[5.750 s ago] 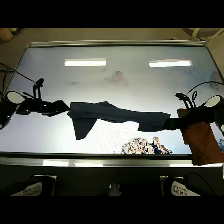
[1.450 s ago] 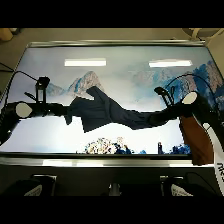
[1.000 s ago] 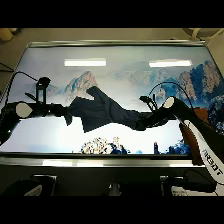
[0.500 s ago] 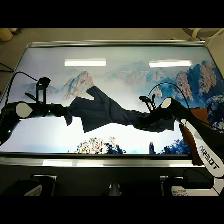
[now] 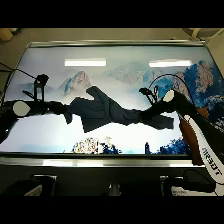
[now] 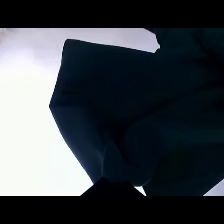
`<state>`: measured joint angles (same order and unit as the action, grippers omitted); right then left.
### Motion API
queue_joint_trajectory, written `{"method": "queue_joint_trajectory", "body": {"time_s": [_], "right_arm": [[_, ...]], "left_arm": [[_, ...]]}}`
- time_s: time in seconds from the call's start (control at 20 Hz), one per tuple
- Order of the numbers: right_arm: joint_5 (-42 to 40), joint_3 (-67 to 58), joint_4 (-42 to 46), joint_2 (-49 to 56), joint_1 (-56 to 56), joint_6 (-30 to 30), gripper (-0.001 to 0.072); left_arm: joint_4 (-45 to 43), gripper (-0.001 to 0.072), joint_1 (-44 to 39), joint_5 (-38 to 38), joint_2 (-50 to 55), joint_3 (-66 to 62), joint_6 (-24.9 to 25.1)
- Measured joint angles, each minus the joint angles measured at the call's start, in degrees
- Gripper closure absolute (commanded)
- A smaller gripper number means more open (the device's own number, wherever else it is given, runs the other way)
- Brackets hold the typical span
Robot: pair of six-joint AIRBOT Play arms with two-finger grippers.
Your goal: Fold the shirts.
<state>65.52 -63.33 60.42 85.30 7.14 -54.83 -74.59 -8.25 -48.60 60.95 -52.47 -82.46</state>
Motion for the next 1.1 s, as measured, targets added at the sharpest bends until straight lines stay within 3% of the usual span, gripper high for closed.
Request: {"method": "queue_joint_trajectory", "body": {"time_s": [0.05, 0.1, 0.15, 0.2, 0.4, 0.55, 0.65, 0.7, 0.8, 1.1], "right_arm": [[0.13, -1.07, 0.5, -1.36, -0.11, 0.39, 0.0388], [-0.11, -1.88, 1.42, -2.47, -0.28, 1.07, 0.0286], [0.83, -2.34, 1.97, -3.13, -0.2, 2.03, 0.0276], [2.36, -2.75, 2.05, -3.5, 0.0, 3.08, 0.0213], [6.01, -3.5, 3.21, -1.49, 0.42, 5.97, 0.0178], [6.27, -3.65, 4.87, 1.9, 3.13, 7.39, 0.0088], [5.57, -3.74, 6.69, 3.98, 5.44, 7.85, 0.0085], [4.7, -3.74, 7.63, 4.92, 6.29, 7.87, 0.0155], [3.41, -3.74, 9.09, 6.34, 7.52, 6.97, 0.0703], [3.26, -8.5, 14.14, 3.78, 8.39, 1.29, 0.0699]], "left_arm": [[-0.02, 0.0684, 0.0, 0.02, -0.04, -0.72, 0.0], [0.0, 0.0684, 0.0, 0.09, -0.11, -1.4, 0.0], [-0.02, 0.0684, 0.0, 0.11, -0.13, -1.86, -0.02], [-0.02, 0.0684, 0.0, 0.07, -0.13, -2.19, -0.02], [-0.02, 0.0684, 0.0, 0.04, -0.13, -2.84, -0.02], [0.0, 0.0684, 0.0, 0.04, -0.13, -2.97, -0.02], [0.0, 0.0684, 0.0, 0.02, -0.13, -3.02, -0.04], [0.0, 0.0684, 0.0, 0.04, -0.13, -3.02, -0.04], [0.0, 0.0684, 0.0, 0.07, -0.13, -3.02, -0.04], [-0.07, 0.0684, 0.35, -0.17, -1.53, -5.66, -0.04]]}}
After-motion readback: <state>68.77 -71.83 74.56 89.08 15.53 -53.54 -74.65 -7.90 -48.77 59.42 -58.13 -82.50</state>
